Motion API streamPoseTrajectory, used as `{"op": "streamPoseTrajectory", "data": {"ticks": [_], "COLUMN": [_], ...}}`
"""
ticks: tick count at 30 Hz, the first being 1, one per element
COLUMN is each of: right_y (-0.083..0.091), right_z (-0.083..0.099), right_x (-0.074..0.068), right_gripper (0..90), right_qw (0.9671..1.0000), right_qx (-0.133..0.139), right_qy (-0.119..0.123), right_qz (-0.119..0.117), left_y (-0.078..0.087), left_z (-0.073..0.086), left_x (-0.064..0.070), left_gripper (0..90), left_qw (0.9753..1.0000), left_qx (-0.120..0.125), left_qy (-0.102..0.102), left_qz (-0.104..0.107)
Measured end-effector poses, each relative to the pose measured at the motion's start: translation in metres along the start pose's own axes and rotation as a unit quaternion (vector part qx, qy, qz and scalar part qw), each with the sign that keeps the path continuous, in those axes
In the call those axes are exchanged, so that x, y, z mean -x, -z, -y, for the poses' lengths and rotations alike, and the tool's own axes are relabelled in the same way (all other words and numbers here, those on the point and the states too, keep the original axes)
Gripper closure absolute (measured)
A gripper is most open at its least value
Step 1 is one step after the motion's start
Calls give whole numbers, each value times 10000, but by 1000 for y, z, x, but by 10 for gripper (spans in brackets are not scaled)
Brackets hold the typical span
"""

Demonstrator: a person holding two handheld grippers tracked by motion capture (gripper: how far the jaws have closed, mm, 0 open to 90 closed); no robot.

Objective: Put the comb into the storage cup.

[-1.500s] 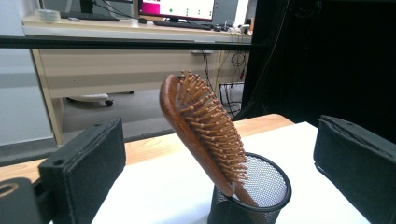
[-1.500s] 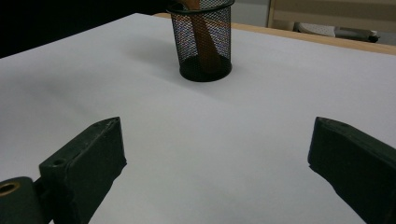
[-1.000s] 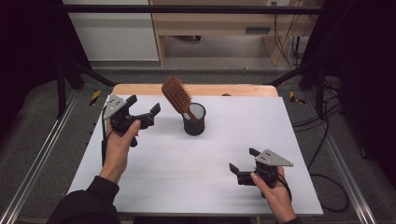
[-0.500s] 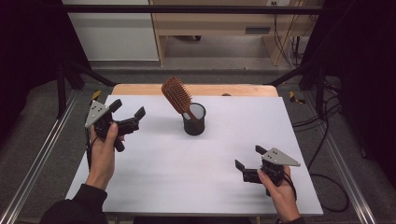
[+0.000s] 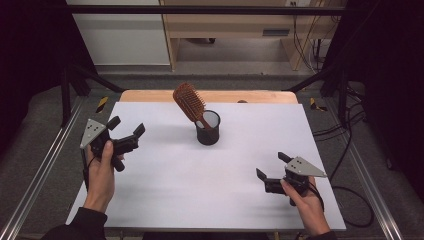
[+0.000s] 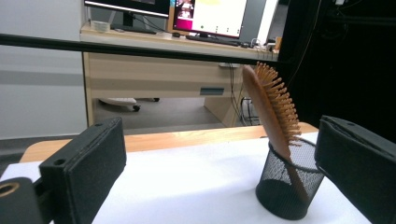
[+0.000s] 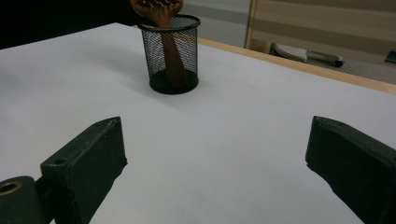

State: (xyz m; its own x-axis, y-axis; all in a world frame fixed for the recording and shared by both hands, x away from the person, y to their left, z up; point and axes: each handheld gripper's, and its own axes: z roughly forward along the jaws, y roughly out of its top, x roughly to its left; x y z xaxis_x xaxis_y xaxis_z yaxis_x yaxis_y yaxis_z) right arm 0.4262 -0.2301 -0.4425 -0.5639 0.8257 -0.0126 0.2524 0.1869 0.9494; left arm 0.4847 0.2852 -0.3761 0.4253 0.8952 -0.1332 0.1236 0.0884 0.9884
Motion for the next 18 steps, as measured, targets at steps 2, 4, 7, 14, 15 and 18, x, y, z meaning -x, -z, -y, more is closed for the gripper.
{"op": "streamPoseTrajectory", "data": {"ticks": [2, 4, 7, 14, 15, 18], "right_y": [4, 10, 16, 26, 26, 27], "right_z": [1, 3, 7, 16, 18, 20], "right_x": [3, 7, 14, 22, 23, 26], "right_gripper": [52, 53, 53, 51, 51, 51], "right_qw": [10000, 9999, 9998, 9992, 9991, 9985], "right_qx": [31, 71, 100, 243, 269, 363], "right_qy": [-13, -39, -84, -183, -162, -253], "right_qz": [30, 73, 153, 266, 278, 332], "left_y": [4, 8, 14, 26, 27, 33], "left_z": [1, 1, 3, 9, 10, 13], "left_x": [-2, -3, -6, -10, -11, -12], "left_gripper": [24, 23, 24, 24, 25, 26], "left_qw": [10000, 10000, 10000, 9999, 9999, 9998], "left_qx": [11, 26, 22, 2, -13, -32], "left_qy": [5, 17, -12, -127, -132, -191], "left_qz": [-10, -24, -29, -48, -42, -50]}}
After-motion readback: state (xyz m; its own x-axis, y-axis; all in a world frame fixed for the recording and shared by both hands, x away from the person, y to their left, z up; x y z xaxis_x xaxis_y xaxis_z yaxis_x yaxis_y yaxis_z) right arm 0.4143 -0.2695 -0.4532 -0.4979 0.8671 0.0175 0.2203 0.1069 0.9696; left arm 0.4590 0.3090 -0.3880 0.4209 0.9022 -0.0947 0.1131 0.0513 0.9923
